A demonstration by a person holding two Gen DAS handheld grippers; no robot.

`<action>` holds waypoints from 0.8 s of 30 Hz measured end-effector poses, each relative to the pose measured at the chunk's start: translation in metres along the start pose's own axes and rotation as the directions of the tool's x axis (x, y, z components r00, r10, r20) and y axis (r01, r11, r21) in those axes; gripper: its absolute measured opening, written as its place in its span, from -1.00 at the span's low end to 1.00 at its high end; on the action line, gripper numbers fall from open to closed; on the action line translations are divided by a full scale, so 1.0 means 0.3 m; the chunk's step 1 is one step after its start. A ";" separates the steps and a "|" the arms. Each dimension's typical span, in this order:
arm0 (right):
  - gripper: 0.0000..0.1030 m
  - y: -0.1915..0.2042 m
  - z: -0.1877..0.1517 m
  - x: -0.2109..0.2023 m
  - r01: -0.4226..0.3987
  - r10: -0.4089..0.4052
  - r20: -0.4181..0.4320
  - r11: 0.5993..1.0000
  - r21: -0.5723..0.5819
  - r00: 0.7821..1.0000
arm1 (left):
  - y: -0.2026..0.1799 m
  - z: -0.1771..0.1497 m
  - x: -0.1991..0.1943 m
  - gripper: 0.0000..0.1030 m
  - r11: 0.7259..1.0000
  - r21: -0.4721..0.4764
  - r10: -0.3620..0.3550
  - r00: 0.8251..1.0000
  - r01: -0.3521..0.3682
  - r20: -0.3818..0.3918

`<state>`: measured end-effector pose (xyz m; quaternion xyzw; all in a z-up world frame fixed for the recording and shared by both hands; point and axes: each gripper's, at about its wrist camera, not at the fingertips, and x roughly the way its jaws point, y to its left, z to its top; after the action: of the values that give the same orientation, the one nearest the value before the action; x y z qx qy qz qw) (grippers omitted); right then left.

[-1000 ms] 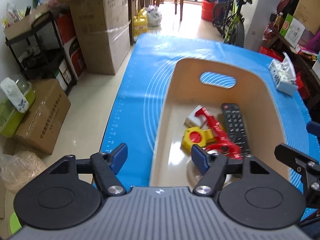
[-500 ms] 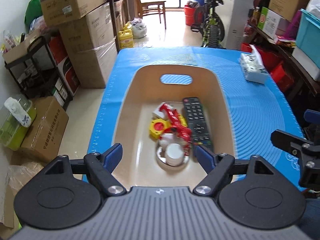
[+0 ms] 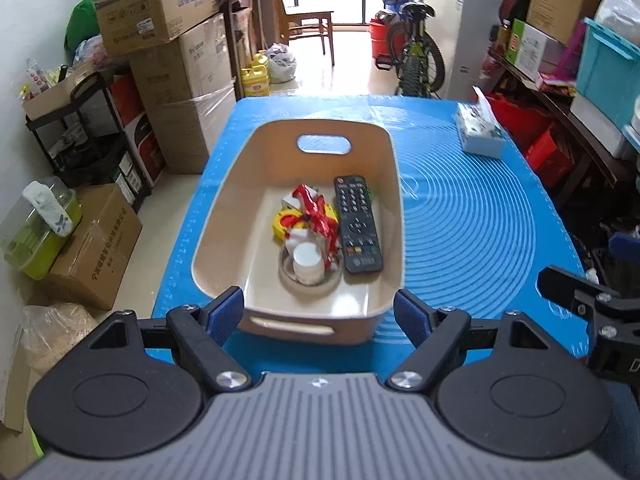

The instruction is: Organize rigid objects

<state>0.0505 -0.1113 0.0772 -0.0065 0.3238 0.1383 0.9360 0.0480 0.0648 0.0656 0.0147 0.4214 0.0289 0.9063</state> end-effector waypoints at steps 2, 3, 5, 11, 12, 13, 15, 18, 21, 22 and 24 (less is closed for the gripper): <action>0.96 -0.010 -0.024 -0.025 0.001 -0.001 0.001 1.000 0.005 1.000 | -0.015 -0.026 -0.007 0.63 1.000 0.014 0.012 1.000 -0.013 0.006; 0.96 -0.017 -0.035 -0.035 0.000 0.000 0.000 1.000 0.010 1.000 | -0.022 -0.040 -0.008 0.63 1.000 0.016 0.014 1.000 -0.014 0.009; 0.96 -0.034 -0.061 -0.051 0.001 -0.001 -0.003 1.000 0.031 1.000 | -0.029 -0.062 -0.013 0.63 1.000 0.012 0.006 1.000 -0.006 0.012; 0.96 -0.076 -0.145 -0.073 0.008 -0.007 -0.012 0.997 0.077 1.000 | -0.070 -0.131 -0.016 0.65 0.999 0.041 0.018 0.999 -0.020 0.046; 0.96 -0.078 -0.158 -0.076 0.014 -0.013 -0.009 0.997 0.075 1.000 | -0.076 -0.142 -0.013 0.65 0.999 0.044 0.025 0.999 -0.027 0.046; 0.96 -0.080 -0.169 -0.080 0.020 -0.020 -0.002 0.997 0.071 1.000 | -0.080 -0.152 -0.012 0.65 0.999 0.046 0.026 0.999 -0.028 0.046; 0.96 -0.082 -0.192 -0.090 0.022 -0.024 0.019 0.997 0.068 1.000 | -0.083 -0.172 -0.011 0.65 0.999 0.041 0.017 0.998 -0.019 0.052; 0.96 -0.087 -0.223 -0.100 0.029 -0.031 0.041 0.998 0.062 0.999 | -0.094 -0.193 -0.012 0.65 0.999 0.038 0.020 0.997 -0.022 0.068; 0.96 -0.084 -0.246 -0.101 0.032 -0.035 0.050 0.998 0.060 0.998 | -0.104 -0.214 -0.018 0.65 0.999 0.036 0.003 0.996 -0.006 0.090; 0.96 -0.081 -0.255 -0.101 0.035 -0.039 0.054 0.998 0.058 0.998 | -0.108 -0.220 -0.019 0.65 0.999 0.037 0.003 0.995 -0.006 0.098; 0.96 -0.076 -0.271 -0.102 0.045 -0.048 0.061 0.998 0.051 0.997 | -0.119 -0.233 -0.019 0.65 0.999 0.043 0.000 0.994 -0.005 0.106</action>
<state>-0.0156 -0.1493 0.0300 0.0134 0.2975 0.1085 0.9485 -0.0077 0.0289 0.0232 0.0363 0.3734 0.0200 0.9268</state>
